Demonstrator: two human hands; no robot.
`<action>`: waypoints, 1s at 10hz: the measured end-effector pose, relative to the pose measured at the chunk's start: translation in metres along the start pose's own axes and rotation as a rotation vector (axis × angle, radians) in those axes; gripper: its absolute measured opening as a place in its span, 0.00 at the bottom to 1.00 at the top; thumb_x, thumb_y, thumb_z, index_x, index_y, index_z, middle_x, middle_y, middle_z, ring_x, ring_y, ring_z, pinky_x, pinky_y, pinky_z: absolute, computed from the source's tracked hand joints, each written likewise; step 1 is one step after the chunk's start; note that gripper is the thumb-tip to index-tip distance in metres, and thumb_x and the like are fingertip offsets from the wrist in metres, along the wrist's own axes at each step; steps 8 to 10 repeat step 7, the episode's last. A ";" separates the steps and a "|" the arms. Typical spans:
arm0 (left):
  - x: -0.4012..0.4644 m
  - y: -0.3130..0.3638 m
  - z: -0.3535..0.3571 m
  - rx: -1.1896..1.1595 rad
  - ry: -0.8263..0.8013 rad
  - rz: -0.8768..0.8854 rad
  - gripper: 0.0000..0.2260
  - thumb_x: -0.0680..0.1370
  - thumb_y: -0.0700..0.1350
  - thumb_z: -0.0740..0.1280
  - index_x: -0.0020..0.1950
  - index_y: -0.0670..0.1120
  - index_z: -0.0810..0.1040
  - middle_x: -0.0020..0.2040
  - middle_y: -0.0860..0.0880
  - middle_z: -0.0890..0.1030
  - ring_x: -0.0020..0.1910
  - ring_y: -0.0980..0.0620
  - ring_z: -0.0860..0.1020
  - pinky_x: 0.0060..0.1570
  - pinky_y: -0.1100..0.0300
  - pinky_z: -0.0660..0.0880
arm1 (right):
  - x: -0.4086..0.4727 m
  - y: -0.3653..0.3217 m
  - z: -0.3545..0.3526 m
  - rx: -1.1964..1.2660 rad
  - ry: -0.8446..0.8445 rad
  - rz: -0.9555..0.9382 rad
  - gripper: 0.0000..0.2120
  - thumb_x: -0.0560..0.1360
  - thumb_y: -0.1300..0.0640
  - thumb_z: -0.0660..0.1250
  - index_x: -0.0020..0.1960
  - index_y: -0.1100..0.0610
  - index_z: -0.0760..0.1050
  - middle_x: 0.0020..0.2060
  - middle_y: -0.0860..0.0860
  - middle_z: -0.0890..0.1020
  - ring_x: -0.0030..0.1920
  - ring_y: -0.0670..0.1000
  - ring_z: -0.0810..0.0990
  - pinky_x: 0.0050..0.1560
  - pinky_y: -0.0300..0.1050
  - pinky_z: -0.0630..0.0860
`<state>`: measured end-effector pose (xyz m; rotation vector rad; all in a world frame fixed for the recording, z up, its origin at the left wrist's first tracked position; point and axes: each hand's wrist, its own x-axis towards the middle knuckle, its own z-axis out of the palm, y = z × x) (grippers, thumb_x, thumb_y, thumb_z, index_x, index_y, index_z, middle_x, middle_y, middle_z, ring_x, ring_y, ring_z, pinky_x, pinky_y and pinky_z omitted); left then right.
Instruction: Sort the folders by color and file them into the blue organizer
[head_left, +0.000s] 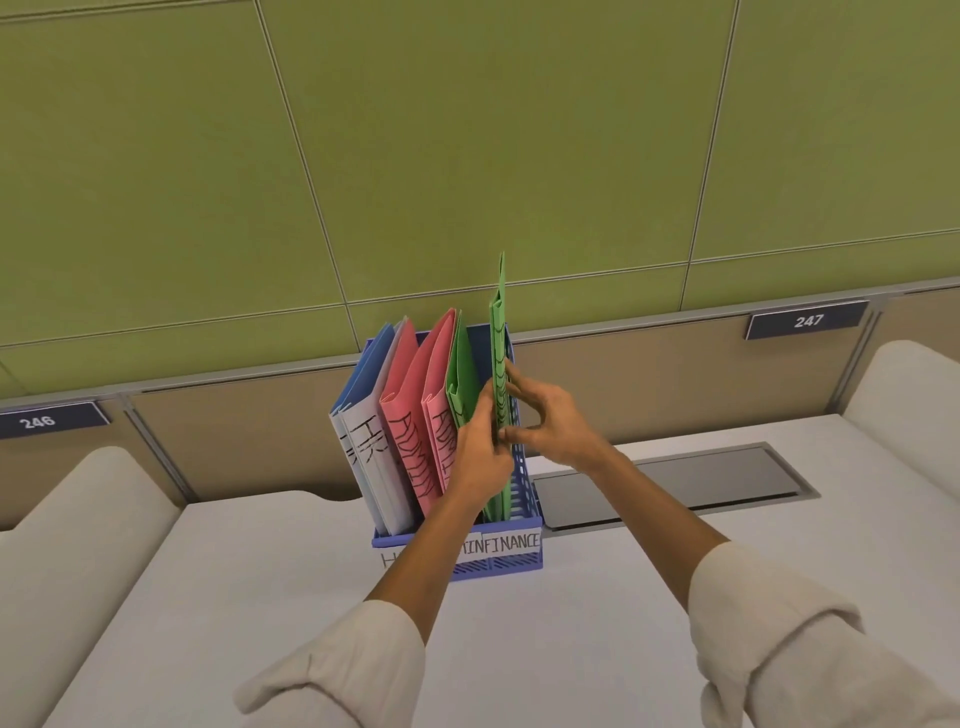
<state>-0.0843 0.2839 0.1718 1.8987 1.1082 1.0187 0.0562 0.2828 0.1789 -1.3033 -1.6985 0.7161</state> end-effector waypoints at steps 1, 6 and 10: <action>-0.013 -0.012 0.010 0.062 -0.014 -0.110 0.35 0.74 0.25 0.60 0.78 0.46 0.55 0.69 0.46 0.71 0.67 0.50 0.72 0.62 0.66 0.67 | -0.011 0.018 0.016 -0.050 0.005 0.020 0.44 0.68 0.66 0.76 0.77 0.50 0.58 0.74 0.50 0.67 0.73 0.47 0.66 0.74 0.50 0.64; -0.079 -0.028 0.016 0.087 0.023 -0.116 0.23 0.74 0.31 0.64 0.68 0.42 0.69 0.59 0.46 0.79 0.58 0.48 0.79 0.56 0.58 0.78 | -0.058 0.029 0.051 -0.164 -0.021 0.051 0.38 0.71 0.58 0.75 0.76 0.56 0.62 0.64 0.53 0.79 0.62 0.52 0.78 0.63 0.45 0.76; -0.105 -0.035 0.008 0.293 0.018 -0.156 0.20 0.77 0.39 0.66 0.68 0.41 0.69 0.62 0.43 0.78 0.62 0.44 0.76 0.60 0.49 0.75 | -0.091 0.034 0.051 -0.304 -0.076 0.074 0.35 0.74 0.53 0.72 0.77 0.57 0.61 0.66 0.55 0.77 0.65 0.56 0.75 0.63 0.45 0.71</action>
